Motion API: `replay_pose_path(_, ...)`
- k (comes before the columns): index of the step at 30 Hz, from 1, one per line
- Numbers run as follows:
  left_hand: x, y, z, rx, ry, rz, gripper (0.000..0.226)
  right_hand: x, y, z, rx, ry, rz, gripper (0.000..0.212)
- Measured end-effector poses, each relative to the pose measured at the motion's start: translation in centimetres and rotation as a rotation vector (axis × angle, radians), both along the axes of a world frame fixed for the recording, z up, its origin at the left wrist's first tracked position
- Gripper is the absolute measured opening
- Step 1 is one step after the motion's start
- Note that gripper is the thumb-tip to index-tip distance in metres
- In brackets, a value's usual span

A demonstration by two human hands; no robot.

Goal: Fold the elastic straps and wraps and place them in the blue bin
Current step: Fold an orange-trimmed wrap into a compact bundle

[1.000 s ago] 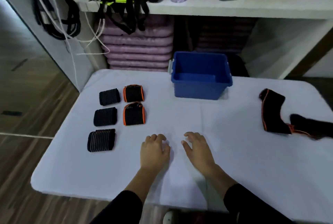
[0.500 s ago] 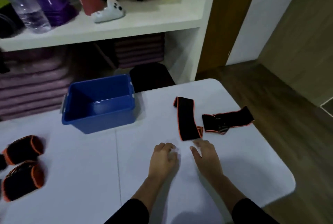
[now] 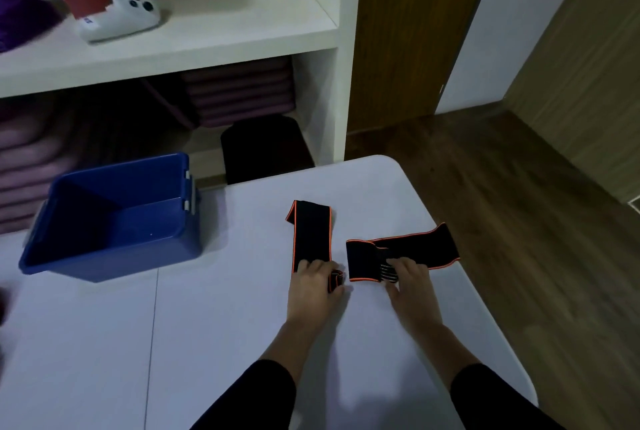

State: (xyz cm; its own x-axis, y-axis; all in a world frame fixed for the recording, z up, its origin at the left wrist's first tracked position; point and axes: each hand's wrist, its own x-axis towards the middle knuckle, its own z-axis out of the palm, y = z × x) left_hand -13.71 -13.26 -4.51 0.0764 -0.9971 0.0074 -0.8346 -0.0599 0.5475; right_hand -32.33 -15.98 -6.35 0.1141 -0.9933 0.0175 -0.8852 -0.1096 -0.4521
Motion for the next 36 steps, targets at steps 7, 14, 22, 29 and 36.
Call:
replay_pose_path(7,-0.8,-0.6,-0.6,0.0,-0.252,-0.019,0.034,-1.4,-1.2,-0.3,0.116,-0.093,-0.074,0.023)
replay_pose_path(14,0.1,-1.0,0.3,0.052,-0.009,0.182,0.014,-0.9,-1.1,2.6,-0.051,-0.131,0.051,0.007)
replay_pose_path(22,1.4,-0.4,6.4,-0.086,0.499,0.39,0.007,1.2,-2.5,9.8,-0.082,-0.286,0.216,0.006)
replay_pose_path(29,2.3,0.2,11.4,-0.135,0.681,0.396,0.008,2.9,-3.2,16.0,-0.154,-0.219,0.367,0.007)
replay_pose_path(36,3.4,0.4,14.9,-0.152,0.725,0.315,0.023,4.3,-3.2,19.5,0.043,-0.472,0.329,0.027)
